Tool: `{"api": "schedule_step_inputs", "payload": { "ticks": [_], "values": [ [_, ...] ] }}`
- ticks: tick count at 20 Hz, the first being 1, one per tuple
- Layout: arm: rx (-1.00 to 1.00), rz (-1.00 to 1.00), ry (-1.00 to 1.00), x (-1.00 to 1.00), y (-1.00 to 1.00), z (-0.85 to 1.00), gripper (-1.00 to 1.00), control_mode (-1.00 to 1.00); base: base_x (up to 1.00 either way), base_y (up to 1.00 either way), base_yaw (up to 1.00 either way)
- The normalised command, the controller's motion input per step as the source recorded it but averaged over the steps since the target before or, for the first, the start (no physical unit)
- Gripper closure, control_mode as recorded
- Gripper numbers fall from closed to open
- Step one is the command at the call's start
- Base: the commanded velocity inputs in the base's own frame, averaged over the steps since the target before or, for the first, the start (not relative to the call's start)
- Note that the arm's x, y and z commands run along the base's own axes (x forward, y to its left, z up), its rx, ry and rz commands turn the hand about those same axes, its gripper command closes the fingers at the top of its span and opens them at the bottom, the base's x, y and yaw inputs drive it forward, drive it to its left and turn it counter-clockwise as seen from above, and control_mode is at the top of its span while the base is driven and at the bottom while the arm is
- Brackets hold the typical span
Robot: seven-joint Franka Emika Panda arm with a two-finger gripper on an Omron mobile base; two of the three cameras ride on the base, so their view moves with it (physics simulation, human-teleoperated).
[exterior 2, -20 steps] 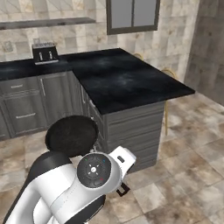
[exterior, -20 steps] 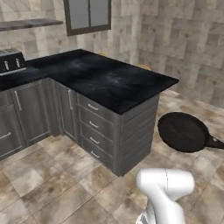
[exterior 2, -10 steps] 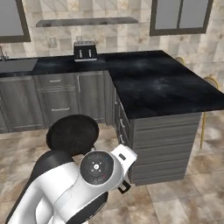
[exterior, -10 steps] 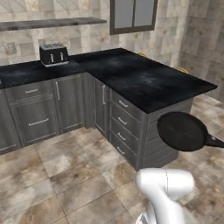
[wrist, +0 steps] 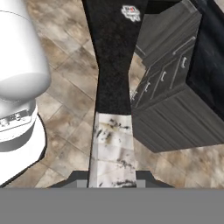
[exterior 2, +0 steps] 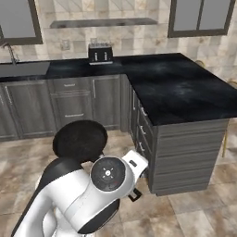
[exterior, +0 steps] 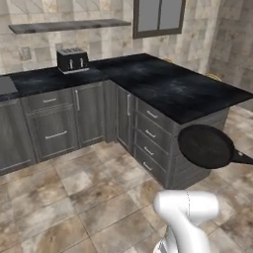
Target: Move the pot and pan from the stove into the sink.
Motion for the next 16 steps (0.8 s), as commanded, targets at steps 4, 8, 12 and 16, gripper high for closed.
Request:
{"api": "schedule_step_inputs", "payload": {
  "ticks": [4,8,12,16],
  "values": [
    [0.0,0.0,0.0,0.0,0.0,0.0,1.0,1.0,0.0,1.0,0.03],
    [0.0,0.0,0.0,0.0,0.0,0.0,1.0,1.0,-0.07,1.0,0.05],
    [0.0,0.0,0.0,0.0,0.0,0.0,1.0,1.0,-0.12,0.92,0.12],
    [0.0,0.0,0.0,0.0,0.0,0.0,1.0,1.0,-0.01,0.19,0.06]
  ]
}}
